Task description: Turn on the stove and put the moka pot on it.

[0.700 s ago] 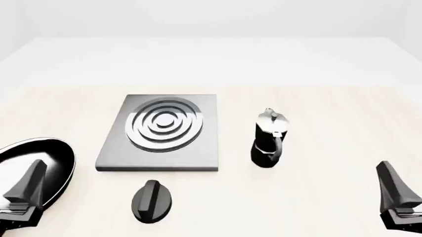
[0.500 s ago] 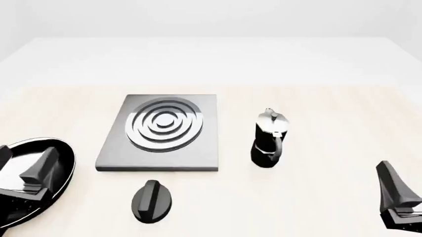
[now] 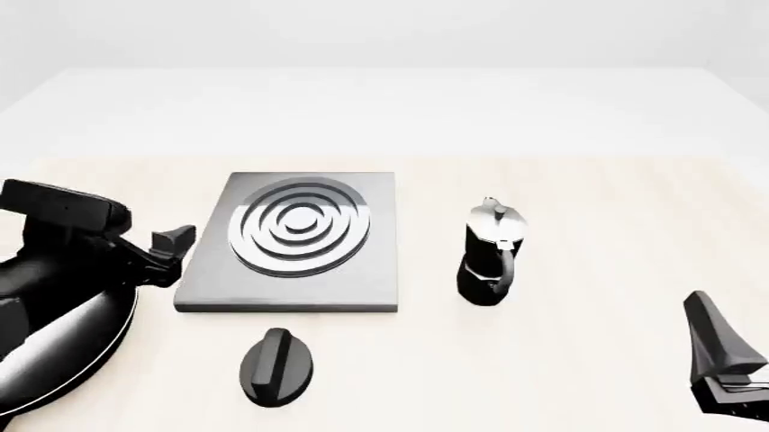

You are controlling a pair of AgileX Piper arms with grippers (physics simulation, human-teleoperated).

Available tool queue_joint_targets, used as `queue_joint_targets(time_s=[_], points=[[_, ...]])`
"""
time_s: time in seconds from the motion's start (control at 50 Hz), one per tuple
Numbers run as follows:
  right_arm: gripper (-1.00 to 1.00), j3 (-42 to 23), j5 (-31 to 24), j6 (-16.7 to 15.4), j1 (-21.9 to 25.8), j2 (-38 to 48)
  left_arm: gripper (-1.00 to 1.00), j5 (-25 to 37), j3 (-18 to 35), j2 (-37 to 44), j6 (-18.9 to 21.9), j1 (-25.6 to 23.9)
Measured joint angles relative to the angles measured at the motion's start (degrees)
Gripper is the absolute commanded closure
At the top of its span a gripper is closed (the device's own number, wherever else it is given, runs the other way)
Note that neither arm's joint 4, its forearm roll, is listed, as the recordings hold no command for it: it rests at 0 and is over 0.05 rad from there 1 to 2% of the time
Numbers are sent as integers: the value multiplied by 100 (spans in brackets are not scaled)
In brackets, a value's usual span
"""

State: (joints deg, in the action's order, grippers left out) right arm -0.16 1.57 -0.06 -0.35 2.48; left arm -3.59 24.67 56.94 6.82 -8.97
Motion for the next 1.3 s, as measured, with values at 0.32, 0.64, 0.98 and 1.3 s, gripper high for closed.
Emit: queue_joint_targets(time_s=[0.32,0.64,0.98,1.3], points=[[-100,-8,-51,15,0,-74,-100,841,889,1159,29,-342],[-100,-15,-87,31,-2,-137,-100,1543,1324,1518,-172,-817],[-100,-18,-96,61,4,-170,-100,1948,1384,1637,-490,-1277],[-100,-20,-106,80,7,-189,-100,1899,1174,1792,-974,-1742]])
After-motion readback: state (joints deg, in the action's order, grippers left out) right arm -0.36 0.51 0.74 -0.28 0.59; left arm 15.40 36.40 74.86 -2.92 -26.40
